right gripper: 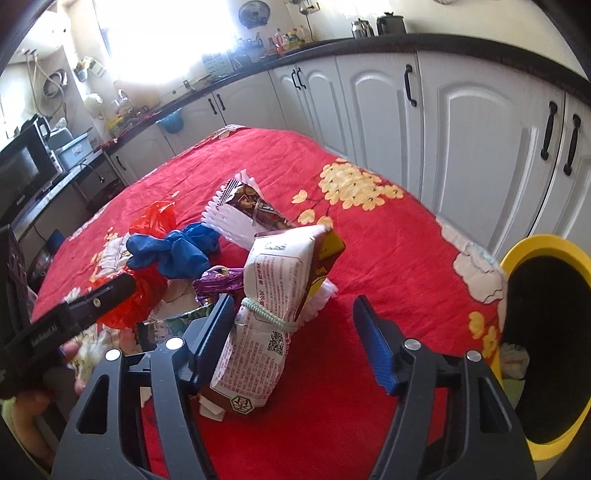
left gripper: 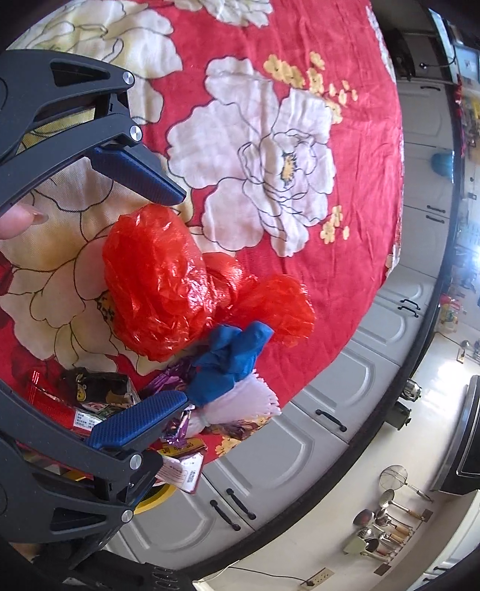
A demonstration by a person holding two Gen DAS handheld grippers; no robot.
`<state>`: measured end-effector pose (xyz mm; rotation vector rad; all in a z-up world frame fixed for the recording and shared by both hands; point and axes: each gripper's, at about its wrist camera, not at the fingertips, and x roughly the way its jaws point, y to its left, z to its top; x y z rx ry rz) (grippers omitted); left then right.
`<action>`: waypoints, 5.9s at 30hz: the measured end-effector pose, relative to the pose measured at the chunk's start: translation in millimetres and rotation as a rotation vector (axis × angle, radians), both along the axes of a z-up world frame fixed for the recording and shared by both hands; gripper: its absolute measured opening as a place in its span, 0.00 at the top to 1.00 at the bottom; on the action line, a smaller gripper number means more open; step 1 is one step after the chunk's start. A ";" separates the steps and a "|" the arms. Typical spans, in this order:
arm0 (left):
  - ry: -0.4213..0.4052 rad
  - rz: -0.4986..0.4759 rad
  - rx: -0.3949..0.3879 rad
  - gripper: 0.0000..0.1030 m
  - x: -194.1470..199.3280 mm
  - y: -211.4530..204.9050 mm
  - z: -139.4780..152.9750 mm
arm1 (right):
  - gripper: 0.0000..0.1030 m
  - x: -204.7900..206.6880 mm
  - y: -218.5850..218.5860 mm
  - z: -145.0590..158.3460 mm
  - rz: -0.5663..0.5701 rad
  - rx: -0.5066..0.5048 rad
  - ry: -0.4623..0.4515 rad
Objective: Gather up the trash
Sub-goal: 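Grasp the red plastic bag with the left gripper while the right gripper grasps the milk carton, then carry the red bag and milk carton over the yellow bin with both grippers, then open both grippers to drop the red bag and carton into the bin, then move both grippers back over the trash pile on the table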
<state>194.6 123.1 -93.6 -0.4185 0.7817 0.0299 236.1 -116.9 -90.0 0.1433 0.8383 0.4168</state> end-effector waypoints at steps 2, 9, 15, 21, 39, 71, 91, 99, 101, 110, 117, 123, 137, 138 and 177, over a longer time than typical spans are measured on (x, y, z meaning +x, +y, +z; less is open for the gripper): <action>0.006 -0.004 -0.007 0.11 1.2 0.0 -2.5 | 0.48 -0.1 2.0 0.0 0.010 0.006 0.003; 0.014 -0.015 -0.032 0.35 2.5 2.9 -5.1 | 0.61 -5.0 7.6 2.9 0.039 0.016 -0.006; 0.029 -0.032 -0.077 0.68 3.9 7.4 -7.2 | 0.68 -8.2 5.6 4.5 0.048 0.016 -0.016; 0.021 -0.040 -0.084 0.77 1.2 9.5 1.4 | 0.68 -13.5 -5.1 7.1 0.028 0.047 -0.017; -0.111 -0.011 -0.025 0.79 -19.8 9.3 54.7 | 0.68 -36.7 -48.0 31.1 -0.021 0.116 -0.055; -0.162 -0.339 0.076 0.79 -36.6 -135.0 62.8 | 0.68 -60.5 -144.9 66.8 -0.193 0.139 -0.181; -0.168 -0.474 0.122 0.79 -40.0 -204.3 60.7 | 0.68 -65.0 -214.4 68.8 -0.297 0.119 -0.212; -0.156 -0.529 0.139 0.79 -35.5 -235.7 53.6 | 0.68 -65.7 -236.3 63.7 -0.341 0.115 -0.208; -0.152 -0.537 0.142 0.79 -34.6 -242.2 52.0 | 0.68 -66.6 -240.8 61.5 -0.350 0.113 -0.207; -0.132 -0.568 0.158 0.79 -26.1 -267.5 41.2 | 0.68 -68.1 -258.9 50.6 -0.392 0.100 -0.194; -0.112 -0.594 0.172 0.79 -15.7 -284.8 30.8 | 0.68 -62.2 -272.6 34.1 -0.417 0.090 -0.151; -0.080 -0.619 0.188 0.79 -6.8 -300.9 16.5 | 0.68 -55.8 -282.0 19.0 -0.429 0.085 -0.112; 0.021 -0.664 0.187 0.79 16.8 -335.2 -23.9 | 0.67 -42.6 -298.3 -20.1 -0.453 0.085 -0.009; 0.025 -0.667 0.184 0.79 18.5 -337.2 -26.2 | 0.67 -41.3 -299.1 -21.5 -0.452 0.087 -0.005; -0.147 -0.371 0.127 0.11 -3.9 -234.1 45.3 | 0.24 -64.0 -254.4 36.6 -0.395 0.095 -0.154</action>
